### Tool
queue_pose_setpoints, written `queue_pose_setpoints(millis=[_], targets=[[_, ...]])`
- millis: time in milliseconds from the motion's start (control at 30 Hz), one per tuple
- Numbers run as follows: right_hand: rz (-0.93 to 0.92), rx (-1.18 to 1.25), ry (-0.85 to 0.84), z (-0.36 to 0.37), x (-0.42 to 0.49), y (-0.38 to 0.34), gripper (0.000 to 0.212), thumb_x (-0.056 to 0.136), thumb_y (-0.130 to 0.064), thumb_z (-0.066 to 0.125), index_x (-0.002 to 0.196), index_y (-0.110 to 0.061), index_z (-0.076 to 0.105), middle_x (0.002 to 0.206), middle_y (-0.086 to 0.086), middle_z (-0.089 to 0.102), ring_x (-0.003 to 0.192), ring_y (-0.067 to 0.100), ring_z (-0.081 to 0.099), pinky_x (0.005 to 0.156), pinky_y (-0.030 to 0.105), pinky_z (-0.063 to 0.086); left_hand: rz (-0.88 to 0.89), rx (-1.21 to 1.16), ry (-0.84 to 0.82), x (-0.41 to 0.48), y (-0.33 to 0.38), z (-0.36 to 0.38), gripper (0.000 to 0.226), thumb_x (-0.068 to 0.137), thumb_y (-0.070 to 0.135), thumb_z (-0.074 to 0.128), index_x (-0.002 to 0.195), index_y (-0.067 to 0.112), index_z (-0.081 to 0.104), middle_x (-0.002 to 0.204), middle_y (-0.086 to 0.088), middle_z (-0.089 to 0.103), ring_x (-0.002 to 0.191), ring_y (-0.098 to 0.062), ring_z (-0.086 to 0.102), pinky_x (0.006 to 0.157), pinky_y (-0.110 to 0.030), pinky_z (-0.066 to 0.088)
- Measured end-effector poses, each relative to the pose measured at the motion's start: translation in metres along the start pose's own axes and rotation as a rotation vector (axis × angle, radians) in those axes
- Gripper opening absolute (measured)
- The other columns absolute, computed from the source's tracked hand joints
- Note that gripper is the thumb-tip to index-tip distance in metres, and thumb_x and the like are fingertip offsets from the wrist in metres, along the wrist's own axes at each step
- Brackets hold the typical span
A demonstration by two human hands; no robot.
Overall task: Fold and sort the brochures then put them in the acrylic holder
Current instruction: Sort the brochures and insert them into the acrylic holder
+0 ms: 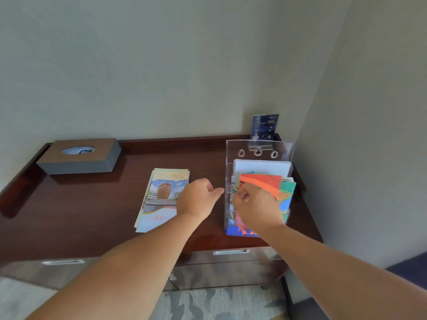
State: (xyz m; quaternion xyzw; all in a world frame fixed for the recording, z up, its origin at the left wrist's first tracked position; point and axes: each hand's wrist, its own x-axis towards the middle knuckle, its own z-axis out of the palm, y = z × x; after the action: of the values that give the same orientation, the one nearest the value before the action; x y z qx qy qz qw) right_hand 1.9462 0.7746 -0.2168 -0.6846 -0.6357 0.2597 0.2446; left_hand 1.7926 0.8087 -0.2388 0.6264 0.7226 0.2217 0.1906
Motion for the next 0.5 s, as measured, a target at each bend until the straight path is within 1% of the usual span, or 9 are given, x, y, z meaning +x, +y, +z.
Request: queue_pose_setpoints(millis=[100, 133, 200, 267, 300, 333, 367, 433, 500], targets=[[-0.015, 0.028, -0.089, 0.027, 0.007, -0.029, 0.010, 0.091, -0.028, 0.053, 0.084, -0.023, 0.059, 0.090, 0.001, 0.069, 0.085, 0.025, 0.062, 0.074, 0.030, 0.047, -0.052, 0.051, 0.004, 0.012, -0.031, -0.020, 0.029, 0.090, 0.044, 0.057, 0.071, 0.023, 0.052, 0.075, 0.000, 0.065, 0.081, -0.026, 0.061, 0.072, -0.033, 0.045], [-0.004, 0.026, -0.124, 0.036, 0.011, -0.037, 0.010, 0.091, -0.028, 0.052, 0.085, -0.023, 0.059, 0.089, 0.000, 0.068, 0.085, 0.025, 0.061, 0.074, 0.029, 0.046, -0.085, 0.044, -0.018, 0.016, -0.044, -0.026, 0.026, 0.092, 0.038, 0.054, 0.072, 0.022, 0.051, 0.078, -0.004, 0.066, 0.082, -0.028, 0.061, 0.073, -0.035, 0.048], [0.029, 0.023, -0.198, 0.055, 0.019, -0.050, 0.013, 0.092, -0.028, 0.052, 0.091, -0.020, 0.061, 0.090, 0.000, 0.065, 0.085, 0.025, 0.059, 0.073, 0.029, 0.044, -0.142, 0.064, -0.059, 0.021, -0.073, -0.038, 0.027, 0.095, 0.030, 0.042, 0.071, 0.020, 0.048, 0.082, -0.009, 0.065, 0.077, -0.030, 0.058, 0.066, -0.035, 0.048], [0.067, 0.039, -0.284, 0.075, 0.026, -0.062, 0.018, 0.093, -0.027, 0.052, 0.096, -0.014, 0.064, 0.095, 0.006, 0.067, 0.089, 0.028, 0.062, 0.074, 0.031, 0.046, -0.156, 0.113, -0.078, 0.024, -0.104, -0.047, 0.038, 0.100, 0.037, 0.032, 0.070, 0.020, 0.048, 0.082, -0.009, 0.063, 0.073, -0.028, 0.057, 0.061, -0.034, 0.046], [0.087, 0.043, -0.320, 0.086, 0.031, -0.067, 0.022, 0.093, -0.026, 0.052, 0.097, -0.010, 0.066, 0.097, 0.009, 0.068, 0.088, 0.028, 0.062, 0.075, 0.033, 0.048, -0.176, 0.131, -0.085, 0.027, -0.118, -0.051, 0.041, 0.101, 0.042, 0.032, 0.073, 0.018, 0.050, 0.080, -0.007, 0.061, 0.071, -0.026, 0.057, 0.058, -0.032, 0.043], [0.111, 0.041, -0.343, 0.097, 0.034, -0.071, 0.024, 0.093, -0.026, 0.052, 0.098, -0.008, 0.067, 0.098, 0.011, 0.068, 0.086, 0.027, 0.061, 0.076, 0.035, 0.050, -0.203, 0.143, -0.098, 0.030, -0.132, -0.053, 0.038, 0.101, 0.040, 0.036, 0.077, 0.015, 0.053, 0.079, -0.005, 0.061, 0.069, -0.024, 0.057, 0.056, -0.031, 0.041], [0.134, 0.039, -0.355, 0.107, 0.039, -0.074, 0.025, 0.093, -0.026, 0.052, 0.098, -0.007, 0.066, 0.096, 0.012, 0.068, 0.083, 0.026, 0.060, 0.076, 0.036, 0.051, -0.227, 0.149, -0.123, 0.034, -0.144, -0.054, 0.030, 0.098, 0.032, 0.041, 0.080, 0.012, 0.054, 0.082, -0.006, 0.061, 0.070, -0.025, 0.059, 0.055, -0.031, 0.041], [0.177, 0.033, -0.360, 0.128, 0.047, -0.079, 0.023, 0.093, -0.025, 0.052, 0.097, -0.006, 0.064, 0.089, 0.009, 0.066, 0.077, 0.024, 0.060, 0.069, 0.036, 0.051, -0.259, 0.145, -0.180, 0.045, -0.162, -0.055, 0.015, 0.090, 0.020, 0.045, 0.082, 0.009, 0.052, 0.094, -0.013, 0.064, 0.079, -0.033, 0.064, 0.060, -0.037, 0.046], [0.239, 0.049, -0.356, 0.146, 0.055, -0.082, 0.017, 0.091, -0.024, 0.053, 0.096, -0.010, 0.061, 0.085, 0.004, 0.065, 0.071, 0.020, 0.059, 0.057, 0.030, 0.045, -0.273, 0.129, -0.231, 0.055, -0.173, -0.053, 0.018, 0.088, 0.020, 0.046, 0.090, 0.005, 0.057, 0.101, -0.019, 0.063, 0.089, -0.038, 0.064, 0.070, -0.043, 0.052]])
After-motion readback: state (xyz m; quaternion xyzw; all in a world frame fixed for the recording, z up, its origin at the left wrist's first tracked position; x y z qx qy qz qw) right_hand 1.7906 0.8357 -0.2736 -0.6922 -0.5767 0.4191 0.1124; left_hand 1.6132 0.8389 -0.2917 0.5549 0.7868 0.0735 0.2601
